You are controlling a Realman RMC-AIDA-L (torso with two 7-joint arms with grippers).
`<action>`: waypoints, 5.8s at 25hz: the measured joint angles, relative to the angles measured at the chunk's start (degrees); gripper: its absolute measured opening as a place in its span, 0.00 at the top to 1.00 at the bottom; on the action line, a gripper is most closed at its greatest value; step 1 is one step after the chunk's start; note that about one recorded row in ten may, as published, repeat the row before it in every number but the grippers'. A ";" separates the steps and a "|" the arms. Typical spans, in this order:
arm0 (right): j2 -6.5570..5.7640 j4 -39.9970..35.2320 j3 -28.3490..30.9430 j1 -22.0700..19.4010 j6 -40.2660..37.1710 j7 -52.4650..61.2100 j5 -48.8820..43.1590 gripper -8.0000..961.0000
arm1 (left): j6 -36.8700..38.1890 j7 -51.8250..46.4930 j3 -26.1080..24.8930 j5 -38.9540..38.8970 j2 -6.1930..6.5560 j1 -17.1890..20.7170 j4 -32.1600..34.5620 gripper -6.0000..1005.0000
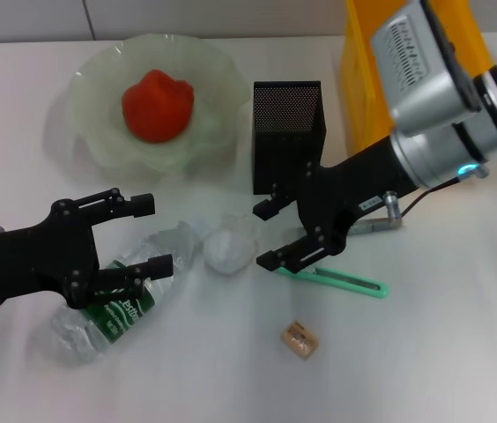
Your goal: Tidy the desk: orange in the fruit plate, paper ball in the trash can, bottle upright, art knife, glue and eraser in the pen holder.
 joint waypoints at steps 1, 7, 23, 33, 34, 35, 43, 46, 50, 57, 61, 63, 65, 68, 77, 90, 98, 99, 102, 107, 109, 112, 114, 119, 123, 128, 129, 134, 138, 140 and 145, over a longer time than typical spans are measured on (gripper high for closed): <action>0.07 0.04 -1.22 0.00 0.96 -0.13 0.61 0.28 | 0.01 0.00 -0.01 0.00 -0.01 0.00 0.00 0.18; 0.10 0.49 -9.30 -0.66 7.35 -1.03 5.63 0.28 | -0.55 -0.34 -0.10 0.45 0.20 0.35 0.30 0.18; 0.31 1.50 -18.78 -0.69 15.79 -1.00 10.37 0.28 | -2.20 -2.17 -1.50 4.43 3.15 0.72 1.39 0.18; 0.36 2.66 -22.79 -0.67 20.15 -0.88 12.53 0.28 | -1.91 -2.08 -2.04 5.09 3.09 0.82 1.40 0.19; 0.36 2.75 -23.51 -0.66 21.18 -0.86 12.57 0.28 | -1.90 -2.03 -2.03 5.10 3.09 0.82 1.41 0.19; 0.36 2.82 -23.88 -0.68 21.70 -0.78 12.61 0.28 | -1.90 -2.03 -2.03 5.10 3.09 0.82 1.41 0.19; 0.36 3.63 -25.13 -0.73 22.63 -0.91 13.48 0.35 | -1.87 -1.94 -2.03 5.10 3.04 0.82 1.40 0.19; 0.36 3.72 -25.29 -0.75 22.80 -0.93 13.52 0.38 | -1.88 -1.86 -2.03 5.10 3.04 0.82 1.40 0.19; 0.36 3.98 -25.91 -0.76 23.26 -0.92 13.75 0.41 | -1.97 -1.73 -2.03 5.09 2.96 0.82 1.40 0.19; 0.36 2.80 -26.40 -3.04 23.74 -0.74 15.44 0.46 | -1.78 -1.46 -2.03 4.99 2.75 0.97 1.40 0.19; 0.30 1.63 -26.20 -4.37 23.60 -1.03 16.35 0.46 | -1.95 -1.46 -2.03 5.04 2.71 0.78 1.40 0.19; 0.22 1.52 -26.16 -4.45 23.54 -1.05 16.37 0.47 | -1.91 -1.54 -2.03 5.05 2.71 0.69 1.40 0.19; 0.20 1.50 -26.16 -4.45 23.51 -1.05 16.37 0.47 | -1.74 -1.75 -2.03 4.99 2.72 0.64 1.40 0.19; 0.19 1.46 -26.16 -4.45 23.46 -1.06 16.52 0.48 | -1.70 -1.87 -2.22 4.90 2.75 0.63 1.40 0.19; 0.07 0.57 -25.98 -5.41 22.49 -1.08 17.94 0.50 | -1.47 -1.90 -3.35 5.07 2.73 1.11 1.40 0.19; -0.17 -2.08 -9.94 -10.43 8.60 -5.53 18.68 0.55 | -1.35 -1.48 -4.27 4.75 2.63 1.10 1.40 0.20; -0.27 3.62 1.05 -17.57 -2.41 -18.83 27.97 0.55 | -1.27 -1.46 -5.73 4.72 2.09 0.77 1.40 0.20; -0.27 3.62 1.05 -17.57 -2.41 -18.83 27.97 0.55 | -1.25 -1.46 -5.73 4.71 2.06 0.72 1.40 0.20; -0.31 8.08 6.91 -19.31 -6.65 -24.70 29.82 0.55 | -1.25 -1.46 -5.73 4.71 2.03 0.66 1.40 0.20; -0.32 16.34 18.81 -20.75 -12.66 -33.01 30.00 0.55 | -1.25 -1.59 -5.73 4.72 2.02 0.45 1.40 0.20; -0.34 19.43 23.37 -21.19 -14.32 -36.18 30.02 0.55 | -1.25 -1.78 -5.73 4.72 2.02 0.40 1.40 0.20; -0.33 22.78 29.87 -22.04 -16.23 -40.28 30.27 0.55 | -1.23 -2.05 -5.73 4.91 2.02 0.23 1.40 0.20; -0.31 23.64 31.41 -22.25 -16.49 -41.22 30.64 0.55 | -1.20 -2.06 -5.73 4.94 2.02 0.22 1.40 0.20; -0.18 27.54 37.18 -22.75 -13.26 -45.73 36.04 0.55 | -0.91 -2.08 -5.72 4.98 2.02 0.20 1.40 0.20; -0.07 29.38 37.43 -21.95 -8.34 -48.68 39.94 0.55 | -0.75 -2.14 -5.72 4.80 2.02 0.35 1.40 0.20; 0.02 31.01 37.55 -20.37 -1.72 -50.58 46.11 0.55 | -0.62 -2.16 -5.72 4.66 2.02 0.48 1.40 0.20; 0.02 31.02 37.56 -20.03 -0.51 -50.60 47.02 0.55 | -0.59 -2.17 -5.73 4.65 2.02 0.48 1.40 0.20; -0.13 30.97 37.62 -17.84 6.82 -50.55 47.88 0.55 | -0.47 -2.18 -5.78 4.64 2.02 0.33 1.40 0.20; -0.02 31.01 37.67 -17.48 8.90 -51.39 48.83 0.55 | -0.46 -2.18 -5.81 4.64 1.97 0.21 1.40 0.21; 0.04 31.49 37.73 -17.62 9.07 -52.86 51.03 0.53 | -0.46 -2.18 -5.82 4.64 1.84 0.17 1.40 0.21; 0.09 32.50 37.72 -17.85 8.61 -54.80 53.74 0.48 | -0.46 -2.03 -5.82 4.70 1.66 0.18 1.40 0.21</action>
